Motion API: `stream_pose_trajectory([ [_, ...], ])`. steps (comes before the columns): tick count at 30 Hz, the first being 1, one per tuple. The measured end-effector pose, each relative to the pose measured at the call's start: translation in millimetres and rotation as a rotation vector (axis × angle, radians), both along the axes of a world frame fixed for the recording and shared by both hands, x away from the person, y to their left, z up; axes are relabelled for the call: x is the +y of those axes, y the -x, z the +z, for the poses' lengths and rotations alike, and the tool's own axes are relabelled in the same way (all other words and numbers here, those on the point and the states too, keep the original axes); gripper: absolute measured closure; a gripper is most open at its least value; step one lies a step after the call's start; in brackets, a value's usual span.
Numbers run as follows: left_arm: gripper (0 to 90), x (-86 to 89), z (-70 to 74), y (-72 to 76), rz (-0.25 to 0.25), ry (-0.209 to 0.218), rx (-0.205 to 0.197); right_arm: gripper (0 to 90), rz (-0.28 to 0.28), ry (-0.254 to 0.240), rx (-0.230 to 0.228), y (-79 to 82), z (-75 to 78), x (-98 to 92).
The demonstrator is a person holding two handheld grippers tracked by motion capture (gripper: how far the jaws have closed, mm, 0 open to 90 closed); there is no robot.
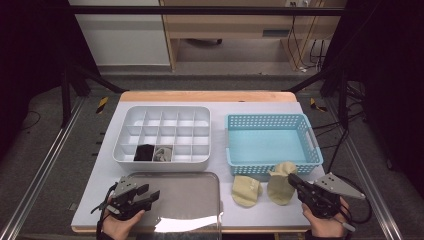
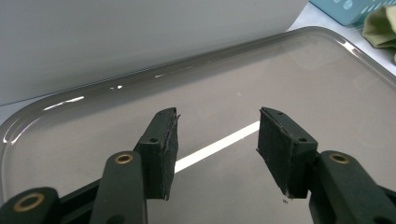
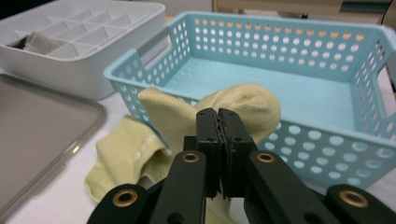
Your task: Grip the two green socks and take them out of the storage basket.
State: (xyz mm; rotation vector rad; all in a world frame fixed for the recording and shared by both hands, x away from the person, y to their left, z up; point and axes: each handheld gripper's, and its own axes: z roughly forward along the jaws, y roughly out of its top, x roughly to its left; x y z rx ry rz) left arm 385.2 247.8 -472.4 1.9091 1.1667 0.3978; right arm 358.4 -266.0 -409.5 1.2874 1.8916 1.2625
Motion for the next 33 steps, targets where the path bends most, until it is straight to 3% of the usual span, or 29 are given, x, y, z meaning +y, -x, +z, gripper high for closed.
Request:
stream_pose_trajectory([
  [13,46.7,0.2,0.7,0.6,0.001,0.003,-0.002,87.8,-0.003,0.053,0.143,-13.5,-27.9,2.5],
  [22,46.7,-0.3,0.9,0.7,-0.001,0.003,-0.003,85.7,-0.038,0.106,0.195,-26.1,-55.2,4.7],
  [24,46.7,-0.3,1.2,0.9,-0.001,0.004,-0.004,83.7,-0.041,0.129,0.195,-28.4,-58.9,4.9],
  [27,46.7,0.0,1.9,1.3,0.0,0.006,-0.007,80.3,-0.044,0.116,0.182,-27.7,-57.3,5.2],
  [33,47.2,-0.1,3.1,1.5,-0.002,0.01,-0.009,77.0,-0.036,0.079,0.07,-17.9,-34.9,8.0],
])
